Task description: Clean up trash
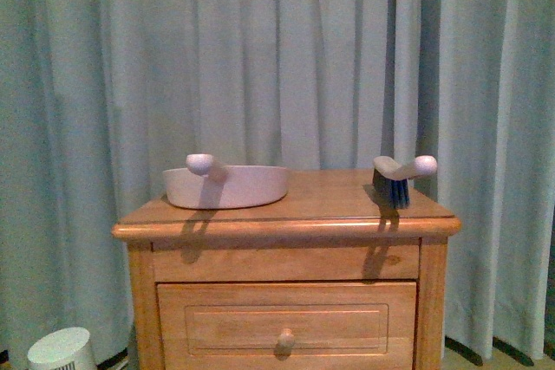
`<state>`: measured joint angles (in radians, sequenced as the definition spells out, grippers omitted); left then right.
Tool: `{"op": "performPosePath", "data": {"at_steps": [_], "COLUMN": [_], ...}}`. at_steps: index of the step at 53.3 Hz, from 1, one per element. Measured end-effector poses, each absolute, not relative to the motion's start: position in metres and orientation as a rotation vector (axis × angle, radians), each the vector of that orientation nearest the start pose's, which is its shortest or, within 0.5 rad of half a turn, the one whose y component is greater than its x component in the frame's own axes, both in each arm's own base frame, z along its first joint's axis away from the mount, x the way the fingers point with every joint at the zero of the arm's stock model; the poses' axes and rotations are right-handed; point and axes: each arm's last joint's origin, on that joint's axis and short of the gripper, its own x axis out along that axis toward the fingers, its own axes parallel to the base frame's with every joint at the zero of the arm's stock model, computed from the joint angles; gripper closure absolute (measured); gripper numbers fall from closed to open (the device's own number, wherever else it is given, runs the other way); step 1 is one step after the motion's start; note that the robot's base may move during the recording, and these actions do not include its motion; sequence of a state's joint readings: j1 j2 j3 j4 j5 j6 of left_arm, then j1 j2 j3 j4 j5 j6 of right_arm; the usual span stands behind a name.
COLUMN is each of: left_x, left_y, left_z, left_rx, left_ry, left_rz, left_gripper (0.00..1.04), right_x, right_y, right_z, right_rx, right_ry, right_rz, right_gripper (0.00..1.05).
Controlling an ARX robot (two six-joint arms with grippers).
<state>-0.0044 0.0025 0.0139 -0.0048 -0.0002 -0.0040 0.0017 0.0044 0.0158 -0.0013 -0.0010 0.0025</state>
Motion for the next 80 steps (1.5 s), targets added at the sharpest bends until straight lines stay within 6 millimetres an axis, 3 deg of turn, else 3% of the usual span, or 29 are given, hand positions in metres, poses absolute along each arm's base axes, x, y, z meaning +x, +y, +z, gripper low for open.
{"op": "performPosePath", "data": {"at_steps": [80], "left_x": [0.0969], "left_y": [-0.0004], "left_z": [0.1677], "left_rx": [-0.004], "left_ry": [-0.007], "left_rz": [-0.004], "left_gripper": [0.08], "right_x": [0.0969], "right_y": [0.0002], "right_z": [0.1685], "right_rx": [0.002], "right_ry": [-0.011], "right_rz": [0.003], "right_gripper": [0.07]}}
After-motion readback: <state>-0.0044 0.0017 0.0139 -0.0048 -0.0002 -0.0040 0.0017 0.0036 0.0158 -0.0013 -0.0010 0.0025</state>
